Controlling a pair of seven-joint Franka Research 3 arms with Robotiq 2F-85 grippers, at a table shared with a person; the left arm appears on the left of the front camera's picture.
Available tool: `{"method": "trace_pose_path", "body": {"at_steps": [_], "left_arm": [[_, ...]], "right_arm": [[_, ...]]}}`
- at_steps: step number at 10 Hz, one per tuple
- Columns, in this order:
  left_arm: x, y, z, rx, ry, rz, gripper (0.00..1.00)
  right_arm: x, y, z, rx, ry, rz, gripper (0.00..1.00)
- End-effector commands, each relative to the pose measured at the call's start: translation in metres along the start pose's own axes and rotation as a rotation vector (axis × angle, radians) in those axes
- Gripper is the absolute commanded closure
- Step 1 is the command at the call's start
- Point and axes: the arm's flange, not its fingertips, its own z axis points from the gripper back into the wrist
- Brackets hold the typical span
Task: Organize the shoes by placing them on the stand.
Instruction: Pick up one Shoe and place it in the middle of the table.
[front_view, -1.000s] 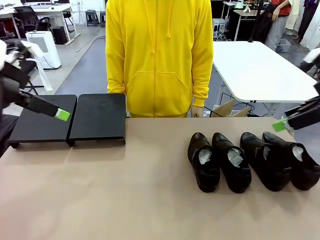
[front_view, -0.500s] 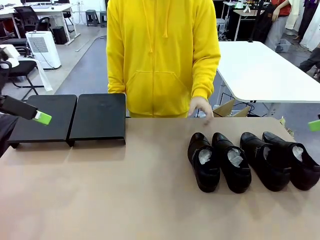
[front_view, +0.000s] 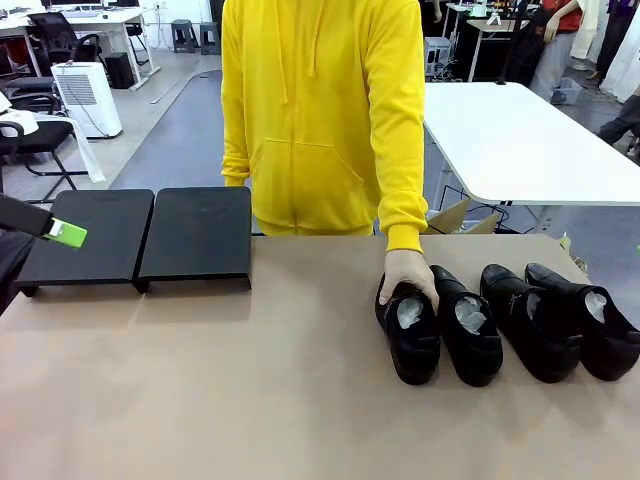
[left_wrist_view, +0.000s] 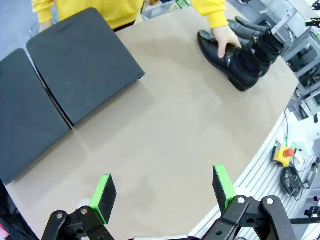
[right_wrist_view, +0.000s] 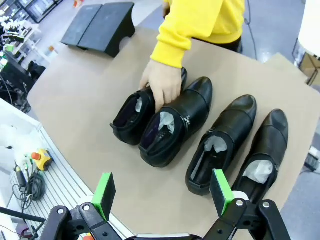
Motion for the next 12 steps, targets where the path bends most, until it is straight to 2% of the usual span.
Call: {"method": "trace_pose_path", "body": {"at_steps": [1, 2, 9, 12], "left_arm": [[0.002, 0.005, -0.004, -0.010, -0.022, 0.049, 0.00], [0.000, 0.000, 0.000, 0.000, 0.000, 0.000, 0.00], [0.000, 0.000, 0.000, 0.000, 0.000, 0.000, 0.00], [0.000, 0.000, 0.000, 0.000, 0.000, 0.000, 0.00]], "right_arm": [[-0.001, -0.001, 0.002, -0.011, 0.001, 0.002, 0.00], [-0.001, -0.001, 0.002, -0.011, 0.001, 0.002, 0.00], [-0.001, -0.001, 0.002, -0.011, 0.001, 0.002, 0.00], [0.013, 0.000, -0.009, -0.050, 0.023, -0.066, 0.00]]}}
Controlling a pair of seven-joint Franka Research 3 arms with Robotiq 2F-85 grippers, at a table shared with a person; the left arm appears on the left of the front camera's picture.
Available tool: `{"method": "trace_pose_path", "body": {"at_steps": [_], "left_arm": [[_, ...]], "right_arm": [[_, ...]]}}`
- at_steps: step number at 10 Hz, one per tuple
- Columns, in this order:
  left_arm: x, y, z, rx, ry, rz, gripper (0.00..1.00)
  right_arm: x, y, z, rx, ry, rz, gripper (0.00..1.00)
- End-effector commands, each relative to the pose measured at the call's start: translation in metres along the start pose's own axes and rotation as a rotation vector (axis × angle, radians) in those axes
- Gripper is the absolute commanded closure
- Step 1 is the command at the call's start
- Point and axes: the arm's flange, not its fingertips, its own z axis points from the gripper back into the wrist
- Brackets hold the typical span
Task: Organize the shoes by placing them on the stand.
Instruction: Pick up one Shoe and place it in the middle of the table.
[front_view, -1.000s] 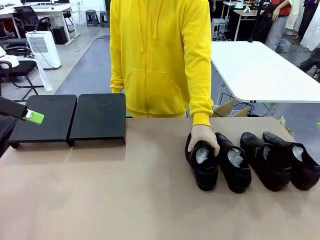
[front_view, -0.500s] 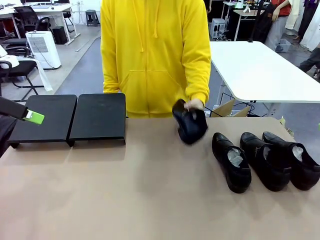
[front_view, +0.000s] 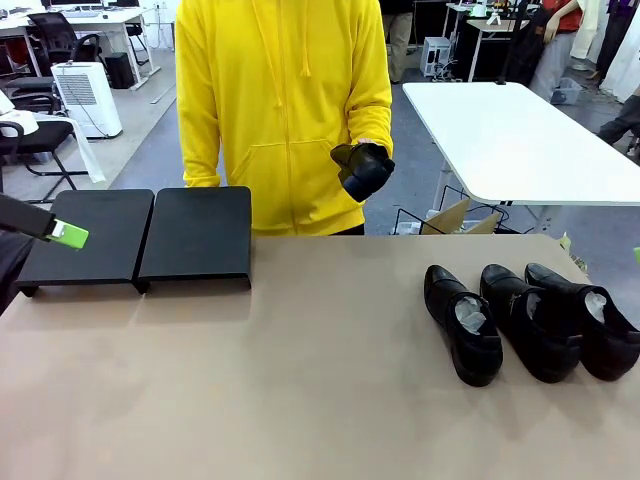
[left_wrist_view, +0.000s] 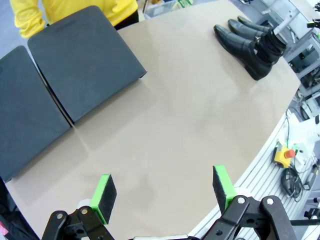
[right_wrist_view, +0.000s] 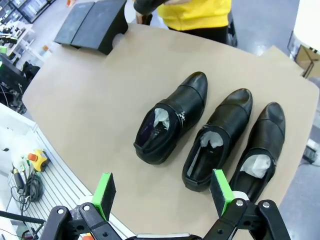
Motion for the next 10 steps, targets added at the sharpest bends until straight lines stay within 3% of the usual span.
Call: {"method": "trace_pose_path", "body": {"at_steps": [1, 2, 5, 8, 10], "left_arm": [[0.000, 0.000, 0.001, -0.012, -0.004, -0.011, 0.00], [0.000, 0.000, 0.001, -0.012, -0.004, -0.011, 0.00], [0.000, 0.000, 0.001, -0.012, -0.004, -0.011, 0.00], [0.000, 0.000, 0.001, -0.012, -0.004, -0.011, 0.00], [0.000, 0.000, 0.001, -0.012, -0.004, -0.011, 0.00]], "right_arm": [[0.020, 0.001, -0.002, -0.058, 0.074, -0.099, 0.00], [0.035, 0.004, -0.009, -0.137, 0.243, -0.155, 0.00], [0.055, 0.009, -0.064, -0.319, 0.424, -0.184, 0.00], [0.041, 0.004, -0.114, -0.421, 0.544, -0.192, 0.00], [0.032, -0.009, -0.128, -0.438, 0.556, -0.265, 0.00]]}}
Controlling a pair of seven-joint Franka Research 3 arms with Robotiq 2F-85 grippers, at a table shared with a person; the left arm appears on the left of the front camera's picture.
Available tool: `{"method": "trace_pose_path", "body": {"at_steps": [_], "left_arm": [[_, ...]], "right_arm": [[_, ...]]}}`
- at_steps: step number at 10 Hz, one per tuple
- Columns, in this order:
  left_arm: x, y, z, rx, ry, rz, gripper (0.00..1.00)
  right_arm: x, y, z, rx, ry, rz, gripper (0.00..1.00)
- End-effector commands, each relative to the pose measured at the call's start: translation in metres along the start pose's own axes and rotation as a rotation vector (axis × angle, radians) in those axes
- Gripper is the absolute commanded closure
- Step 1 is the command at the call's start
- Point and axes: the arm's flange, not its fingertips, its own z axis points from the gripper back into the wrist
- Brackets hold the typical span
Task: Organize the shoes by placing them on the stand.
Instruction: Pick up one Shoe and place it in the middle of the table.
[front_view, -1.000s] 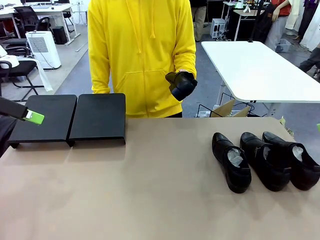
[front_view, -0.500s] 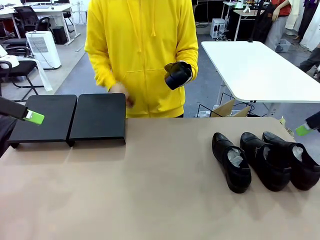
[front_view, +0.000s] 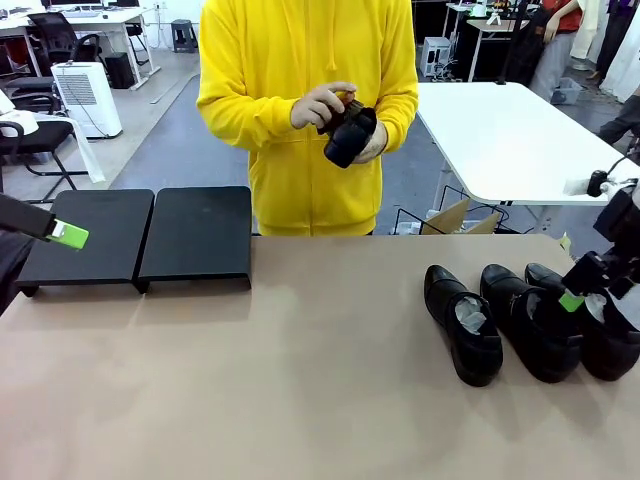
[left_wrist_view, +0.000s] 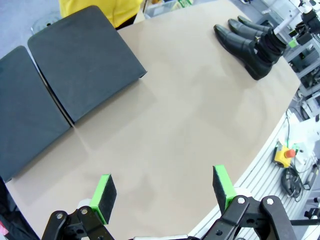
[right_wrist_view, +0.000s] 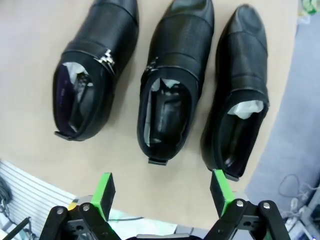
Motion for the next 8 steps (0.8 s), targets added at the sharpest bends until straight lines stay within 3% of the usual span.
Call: {"method": "trace_pose_path", "body": {"at_steps": [1, 3, 8], "left_arm": [[0.000, 0.001, 0.001, -0.013, -0.005, -0.010, 0.00], [0.000, 0.001, 0.001, -0.013, -0.005, -0.010, 0.00], [0.000, 0.001, 0.001, -0.013, -0.005, -0.010, 0.00]], "right_arm": [[0.005, -0.009, -0.013, -0.015, -0.010, -0.066, 0.00], [0.006, -0.010, -0.023, -0.022, -0.041, -0.079, 0.39], [0.015, 0.002, -0.060, -0.105, -0.055, -0.180, 0.39]]}}
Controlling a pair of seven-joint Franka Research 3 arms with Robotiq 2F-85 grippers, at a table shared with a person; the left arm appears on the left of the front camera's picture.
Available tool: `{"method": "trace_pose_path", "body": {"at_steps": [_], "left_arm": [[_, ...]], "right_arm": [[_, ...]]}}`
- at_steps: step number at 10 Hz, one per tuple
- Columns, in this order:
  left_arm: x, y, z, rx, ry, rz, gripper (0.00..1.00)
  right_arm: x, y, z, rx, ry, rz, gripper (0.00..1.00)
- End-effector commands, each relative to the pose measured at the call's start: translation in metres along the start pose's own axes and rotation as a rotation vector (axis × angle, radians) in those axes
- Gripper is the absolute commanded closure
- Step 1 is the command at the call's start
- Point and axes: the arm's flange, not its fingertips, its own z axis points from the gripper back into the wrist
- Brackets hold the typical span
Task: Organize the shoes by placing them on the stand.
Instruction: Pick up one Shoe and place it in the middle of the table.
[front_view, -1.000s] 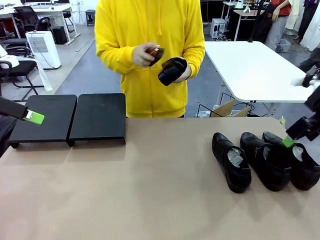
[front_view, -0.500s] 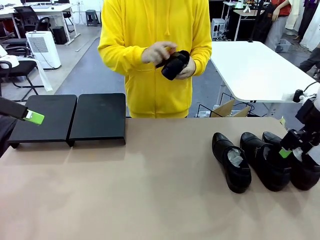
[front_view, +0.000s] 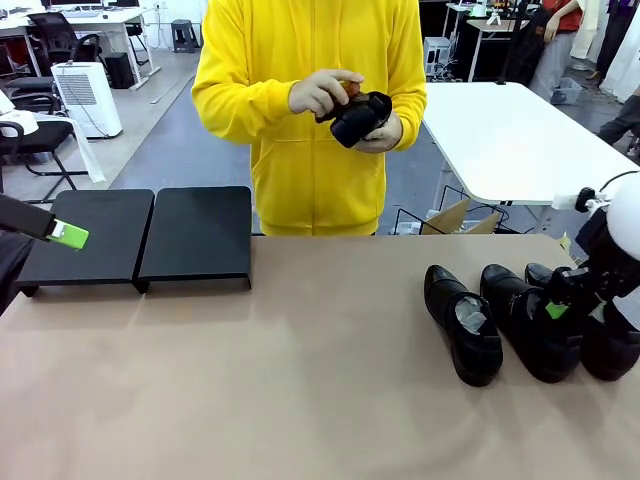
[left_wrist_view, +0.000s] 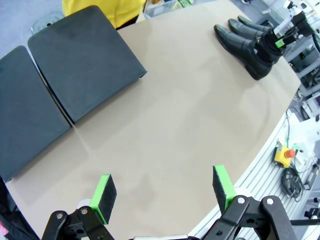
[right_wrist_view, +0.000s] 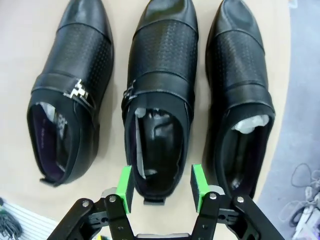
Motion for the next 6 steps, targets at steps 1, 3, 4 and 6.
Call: {"method": "trace_pose_path", "body": {"at_steps": [1, 3, 4, 6], "left_arm": [[0.000, 0.001, 0.001, -0.013, -0.005, -0.010, 0.00], [0.000, 0.001, 0.001, -0.013, -0.005, -0.010, 0.00], [0.000, 0.001, 0.001, -0.013, -0.005, -0.010, 0.00], [0.000, 0.001, 0.001, -0.013, -0.005, -0.010, 0.00]], "right_arm": [[0.003, 0.001, -0.022, -0.060, -0.007, -0.040, 0.39], [0.009, -0.002, -0.037, -0.067, 0.010, -0.062, 0.39], [0.010, -0.004, -0.042, -0.074, 0.015, -0.073, 0.39], [0.013, -0.010, -0.048, -0.059, 0.018, -0.091, 0.39]]}}
